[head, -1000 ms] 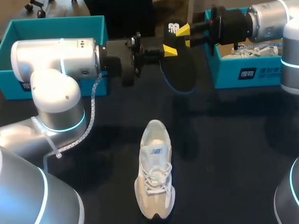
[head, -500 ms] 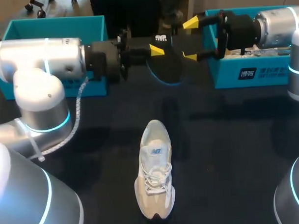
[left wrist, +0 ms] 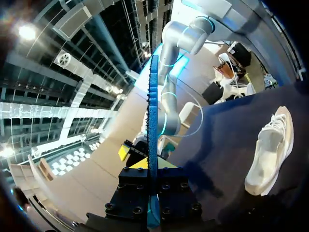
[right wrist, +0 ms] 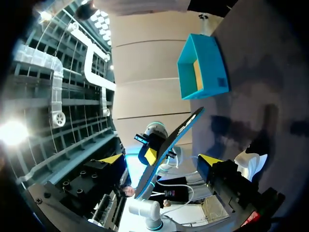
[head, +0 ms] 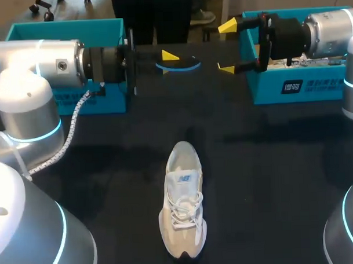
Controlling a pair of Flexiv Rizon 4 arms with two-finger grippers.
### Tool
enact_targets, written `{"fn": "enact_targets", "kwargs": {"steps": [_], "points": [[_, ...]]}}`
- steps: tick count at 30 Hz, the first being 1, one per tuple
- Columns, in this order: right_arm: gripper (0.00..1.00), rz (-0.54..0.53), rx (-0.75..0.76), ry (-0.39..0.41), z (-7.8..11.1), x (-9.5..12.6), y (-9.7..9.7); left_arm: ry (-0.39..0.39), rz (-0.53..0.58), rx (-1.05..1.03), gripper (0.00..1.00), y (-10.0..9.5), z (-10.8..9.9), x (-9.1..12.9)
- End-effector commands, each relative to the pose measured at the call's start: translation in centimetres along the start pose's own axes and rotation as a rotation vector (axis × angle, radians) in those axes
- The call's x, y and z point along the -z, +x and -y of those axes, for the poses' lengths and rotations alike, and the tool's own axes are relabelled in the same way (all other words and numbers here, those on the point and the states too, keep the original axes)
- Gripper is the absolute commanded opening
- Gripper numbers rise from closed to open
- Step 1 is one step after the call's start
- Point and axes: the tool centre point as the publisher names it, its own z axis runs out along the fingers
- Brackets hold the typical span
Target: Take the shoe out of the shoebox, open the shoe tongue, remove and reinsert the insole, then place the shoe into the shoebox
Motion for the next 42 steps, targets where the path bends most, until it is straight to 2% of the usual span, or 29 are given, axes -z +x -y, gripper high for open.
{"fn": "enact_targets", "kwargs": {"steps": [1, 7, 9, 11, 26, 30, 35, 42], "points": [[1.00, 0.002, 0.000, -0.002, 0.1, -0.1, 0.0, 0.019, -0.007, 0.081, 0.00, -0.5, -0.2, -0.2], [1.00, 0.002, 0.000, -0.002, 0.1, -0.1, 0.0, -0.002, -0.032, 0.439, 0.00, -2.0, 0.1, 0.3], [1.00, 0.002, 0.000, -0.002, 0.1, -0.1, 0.0, -0.014, -0.051, 0.663, 0.00, -2.5, 0.0, 0.5], [1.00, 0.002, 0.000, -0.002, 0.1, -0.1, 0.0, 0.012, -0.095, 0.899, 0.00, -2.7, 0.0, 0.6], [1.00, 0.002, 0.000, -0.002, 0.1, -0.1, 0.0, 0.022, -0.108, 0.925, 0.00, -2.7, 0.0, 0.6], [1.00, 0.002, 0.000, -0.002, 0.1, -0.1, 0.0, 0.034, -0.112, 1.148, 0.00, -3.0, -0.4, 0.7], [1.00, 0.002, 0.000, -0.002, 0.1, -0.1, 0.0, 0.005, -0.093, 1.307, 0.00, -3.2, -0.5, 1.0], [1.00, 0.002, 0.000, -0.002, 0.1, -0.1, 0.0, 0.008, -0.077, 1.577, 0.00, -2.8, -0.7, 1.8]]}}
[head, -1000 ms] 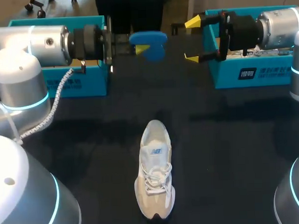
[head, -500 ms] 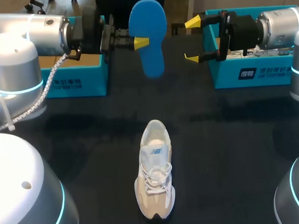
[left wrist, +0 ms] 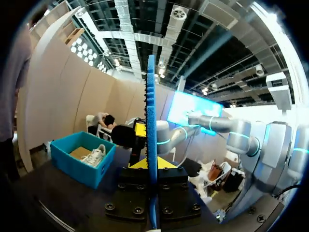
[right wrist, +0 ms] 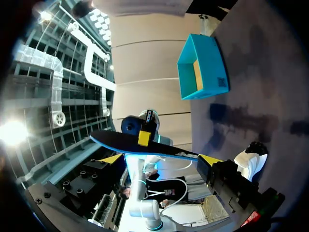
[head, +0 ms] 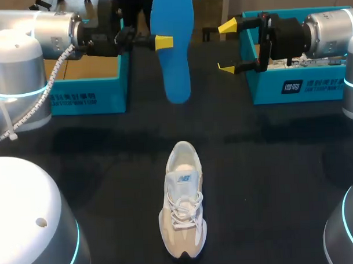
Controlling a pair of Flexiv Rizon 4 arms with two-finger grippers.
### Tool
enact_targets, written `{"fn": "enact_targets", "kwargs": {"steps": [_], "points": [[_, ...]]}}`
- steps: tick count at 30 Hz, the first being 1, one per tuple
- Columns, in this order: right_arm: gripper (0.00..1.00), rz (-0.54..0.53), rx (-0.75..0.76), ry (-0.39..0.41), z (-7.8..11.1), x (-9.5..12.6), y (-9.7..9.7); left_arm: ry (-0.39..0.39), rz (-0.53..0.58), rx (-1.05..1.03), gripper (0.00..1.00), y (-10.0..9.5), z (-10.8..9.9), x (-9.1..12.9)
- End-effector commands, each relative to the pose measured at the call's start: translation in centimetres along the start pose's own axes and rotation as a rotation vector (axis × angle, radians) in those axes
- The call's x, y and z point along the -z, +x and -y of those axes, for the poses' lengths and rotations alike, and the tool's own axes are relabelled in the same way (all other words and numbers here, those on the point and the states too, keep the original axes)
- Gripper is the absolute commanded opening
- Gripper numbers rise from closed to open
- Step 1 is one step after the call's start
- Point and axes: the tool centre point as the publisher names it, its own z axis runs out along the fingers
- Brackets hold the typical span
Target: Take the shoe out of the shoebox, open the shoe tongue, remove and reinsert the insole, then place the shoe into the shoebox
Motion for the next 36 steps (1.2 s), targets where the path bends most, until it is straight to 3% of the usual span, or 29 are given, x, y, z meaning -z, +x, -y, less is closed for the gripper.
{"fn": "enact_targets", "kwargs": {"steps": [1, 9, 25, 36], "points": [[1.00, 0.001, 0.000, -0.002, 0.1, -0.1, 0.0, 0.014, 0.003, 0.303, 0.00, 0.0, -0.5, 0.4], [1.00, 0.001, 0.000, -0.002, 0.1, -0.1, 0.0, 0.040, -0.013, 0.561, 0.00, -1.0, -1.6, 0.0], [1.00, 0.001, 0.000, -0.002, 0.1, -0.1, 0.0, 0.176, -0.017, 0.935, 0.00, -3.3, -2.0, -0.4], [1.00, 0.189, 0.055, 0.014, -0.4, -0.1, 1.2, 0.204, -0.012, 1.050, 0.00, -3.7, -2.6, -0.6]]}}
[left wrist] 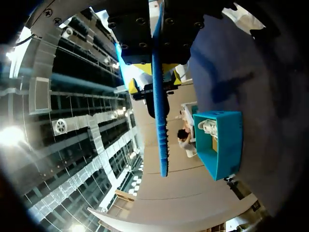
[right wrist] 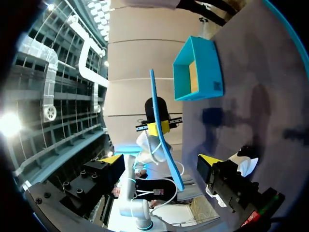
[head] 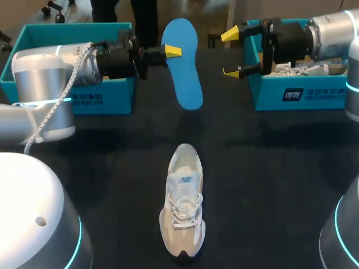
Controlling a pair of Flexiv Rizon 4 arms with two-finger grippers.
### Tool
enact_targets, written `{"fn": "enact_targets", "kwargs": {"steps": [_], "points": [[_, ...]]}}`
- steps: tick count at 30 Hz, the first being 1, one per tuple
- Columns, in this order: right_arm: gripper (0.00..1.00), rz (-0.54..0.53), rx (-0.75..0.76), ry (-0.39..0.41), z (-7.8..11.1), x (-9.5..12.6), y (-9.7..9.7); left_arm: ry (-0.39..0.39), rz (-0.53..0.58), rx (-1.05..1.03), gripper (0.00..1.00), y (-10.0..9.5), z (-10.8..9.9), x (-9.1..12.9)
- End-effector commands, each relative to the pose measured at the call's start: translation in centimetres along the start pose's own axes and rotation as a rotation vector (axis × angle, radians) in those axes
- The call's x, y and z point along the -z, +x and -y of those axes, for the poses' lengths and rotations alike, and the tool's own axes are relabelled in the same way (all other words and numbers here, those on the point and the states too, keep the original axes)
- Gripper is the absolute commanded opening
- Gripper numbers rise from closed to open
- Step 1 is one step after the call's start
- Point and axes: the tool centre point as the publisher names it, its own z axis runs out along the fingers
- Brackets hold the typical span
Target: Take the shoe out of the shoebox, open the shoe tongue, remove and reinsert the insole, then place the shoe into the shoebox
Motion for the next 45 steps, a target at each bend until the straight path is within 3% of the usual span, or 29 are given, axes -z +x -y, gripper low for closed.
{"fn": "enact_targets", "kwargs": {"steps": [1, 23, 32, 45], "points": [[1.00, 0.099, -0.002, 0.011, -0.4, 0.2, 1.2, 0.008, 0.000, 0.006, 0.00, 0.0, -0.2, -0.1], [1.00, 0.657, -0.004, -0.030, 0.0, -0.3, 5.1, 0.016, 0.045, 0.122, 0.00, -2.1, 0.9, -0.2], [1.00, 0.865, -0.037, -0.008, -0.3, -1.4, 5.6, 0.016, 0.045, 0.122, 0.00, -2.1, 0.9, -0.2], [1.00, 1.077, -0.065, -0.008, -0.2, -3.3, 6.0, 0.016, 0.045, 0.122, 0.00, -2.1, 0.9, -0.2]]}}
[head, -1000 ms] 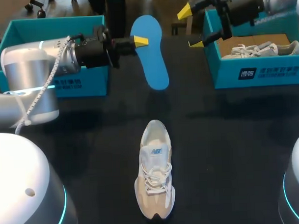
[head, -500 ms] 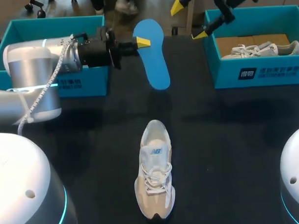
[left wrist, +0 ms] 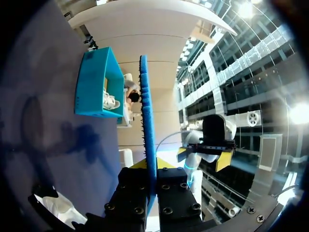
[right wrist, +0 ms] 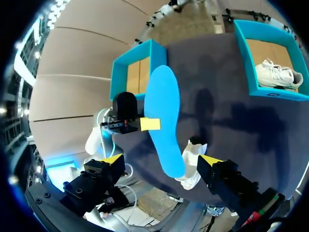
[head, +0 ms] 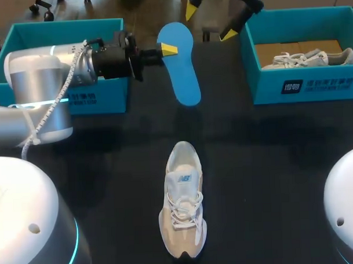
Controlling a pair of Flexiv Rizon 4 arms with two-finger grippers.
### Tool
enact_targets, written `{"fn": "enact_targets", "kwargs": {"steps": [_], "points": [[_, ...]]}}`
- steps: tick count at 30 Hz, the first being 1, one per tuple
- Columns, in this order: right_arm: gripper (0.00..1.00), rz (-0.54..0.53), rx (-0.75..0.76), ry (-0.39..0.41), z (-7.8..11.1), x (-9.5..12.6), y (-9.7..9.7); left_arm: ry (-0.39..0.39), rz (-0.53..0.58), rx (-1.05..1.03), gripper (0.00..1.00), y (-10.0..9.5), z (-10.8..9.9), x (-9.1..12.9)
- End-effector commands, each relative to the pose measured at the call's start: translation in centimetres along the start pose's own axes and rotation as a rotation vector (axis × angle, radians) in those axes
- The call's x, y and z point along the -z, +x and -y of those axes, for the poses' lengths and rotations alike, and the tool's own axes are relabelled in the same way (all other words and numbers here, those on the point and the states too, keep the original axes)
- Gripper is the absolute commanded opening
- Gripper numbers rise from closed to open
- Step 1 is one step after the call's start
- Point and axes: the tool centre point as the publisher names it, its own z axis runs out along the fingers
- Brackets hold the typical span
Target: Take the shoe out of the shoebox, open the shoe tongue, remove and reinsert the insole, then place the shoe into the shoebox
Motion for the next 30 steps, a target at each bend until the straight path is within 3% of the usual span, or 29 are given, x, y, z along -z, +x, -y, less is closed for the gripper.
{"fn": "enact_targets", "kwargs": {"steps": [1, 20, 30], "points": [[1.00, 0.270, -0.016, -0.012, 0.0, 0.0, 0.7, -0.001, 0.001, 0.000, 0.00, 0.0, 0.0, 0.1], [1.00, 0.561, -0.051, -0.102, 1.7, -2.5, 4.8, -0.001, 0.001, 0.000, 0.00, 0.0, 0.0, 0.1], [1.00, 0.590, -0.009, -0.120, 2.8, -1.8, 5.6, -0.001, 0.001, 0.000, 0.00, 0.0, 0.0, 0.1]]}}
